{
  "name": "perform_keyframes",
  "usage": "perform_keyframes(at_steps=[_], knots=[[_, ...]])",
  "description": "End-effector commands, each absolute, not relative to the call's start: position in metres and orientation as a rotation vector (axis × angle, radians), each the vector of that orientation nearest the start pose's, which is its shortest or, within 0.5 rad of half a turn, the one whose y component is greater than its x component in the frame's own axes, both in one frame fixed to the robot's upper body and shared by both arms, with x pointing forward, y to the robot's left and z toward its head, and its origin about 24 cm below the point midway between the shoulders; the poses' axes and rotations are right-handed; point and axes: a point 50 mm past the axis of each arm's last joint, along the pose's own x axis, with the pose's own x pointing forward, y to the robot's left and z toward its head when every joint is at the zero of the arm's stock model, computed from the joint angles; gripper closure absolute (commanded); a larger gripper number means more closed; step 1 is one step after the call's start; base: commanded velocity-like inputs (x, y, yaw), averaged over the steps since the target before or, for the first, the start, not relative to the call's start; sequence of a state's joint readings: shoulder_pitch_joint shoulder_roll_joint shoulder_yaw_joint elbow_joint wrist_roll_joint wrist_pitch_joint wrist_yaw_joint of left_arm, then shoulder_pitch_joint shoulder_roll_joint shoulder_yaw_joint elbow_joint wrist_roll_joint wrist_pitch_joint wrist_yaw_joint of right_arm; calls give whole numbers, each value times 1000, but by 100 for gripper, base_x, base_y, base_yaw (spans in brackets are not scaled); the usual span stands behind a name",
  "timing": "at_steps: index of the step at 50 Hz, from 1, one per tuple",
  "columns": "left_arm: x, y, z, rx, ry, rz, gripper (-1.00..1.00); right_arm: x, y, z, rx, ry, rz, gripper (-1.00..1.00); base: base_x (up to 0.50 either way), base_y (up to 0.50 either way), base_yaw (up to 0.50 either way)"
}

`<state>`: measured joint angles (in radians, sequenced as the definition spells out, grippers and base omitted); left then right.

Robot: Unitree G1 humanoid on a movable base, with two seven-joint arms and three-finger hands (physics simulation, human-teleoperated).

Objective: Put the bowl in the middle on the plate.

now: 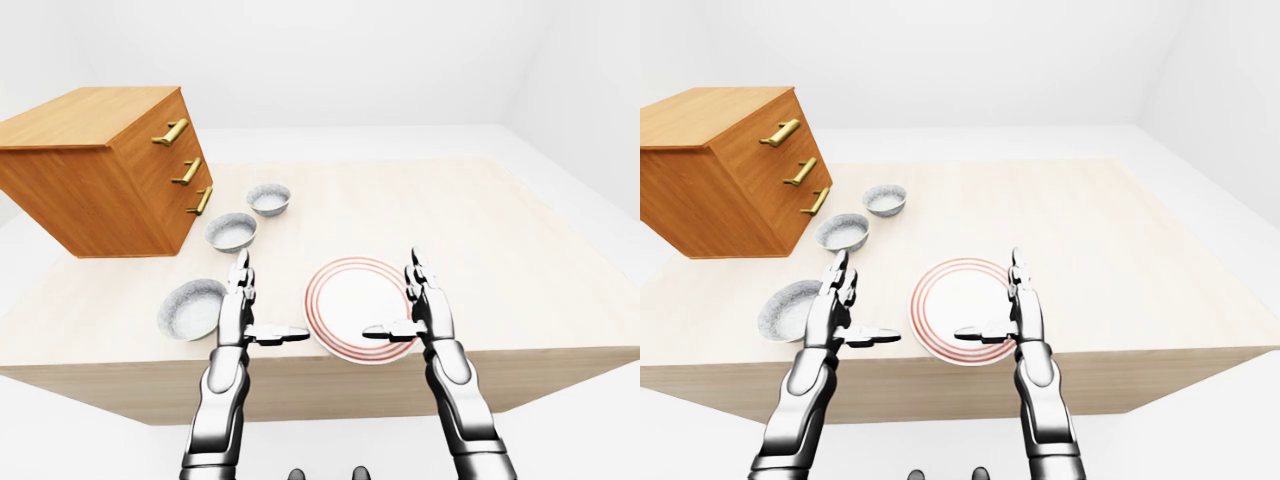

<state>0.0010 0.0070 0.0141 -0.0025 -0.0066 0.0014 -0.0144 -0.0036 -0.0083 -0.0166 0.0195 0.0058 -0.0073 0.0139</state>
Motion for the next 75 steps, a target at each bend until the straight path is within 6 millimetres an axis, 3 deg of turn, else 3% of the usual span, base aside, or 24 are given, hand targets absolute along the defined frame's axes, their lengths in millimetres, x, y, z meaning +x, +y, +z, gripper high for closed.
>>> perform_keyframes(at_steps=[1, 20, 36, 49, 54, 68, 75], knots=[[253, 159, 42, 2, -1, 0, -100, 255, -161, 33, -9, 28, -7, -100, 0, 0, 0], [254, 160, 41, 2, 0, 0, -100, 258, -168, 35, -27, 24, -31, -100, 0, 0, 0], [253, 160, 42, 2, -1, 4, -100, 248, -183, 65, -86, -42, -86, -100, 0, 0, 0], [254, 160, 40, 9, 0, 5, -100, 220, -212, 116, -98, -257, -139, -100, 0, 0, 0], [254, 160, 39, 10, 0, 5, -100, 215, -221, 120, -107, -272, -140, -100, 0, 0, 0], [253, 160, 41, 11, 0, 6, -100, 181, -268, 142, -124, -363, -282, -100, 0, 0, 0], [254, 160, 39, 11, 0, 8, -100, 167, -287, 142, -119, -363, -359, -100, 0, 0, 0]])
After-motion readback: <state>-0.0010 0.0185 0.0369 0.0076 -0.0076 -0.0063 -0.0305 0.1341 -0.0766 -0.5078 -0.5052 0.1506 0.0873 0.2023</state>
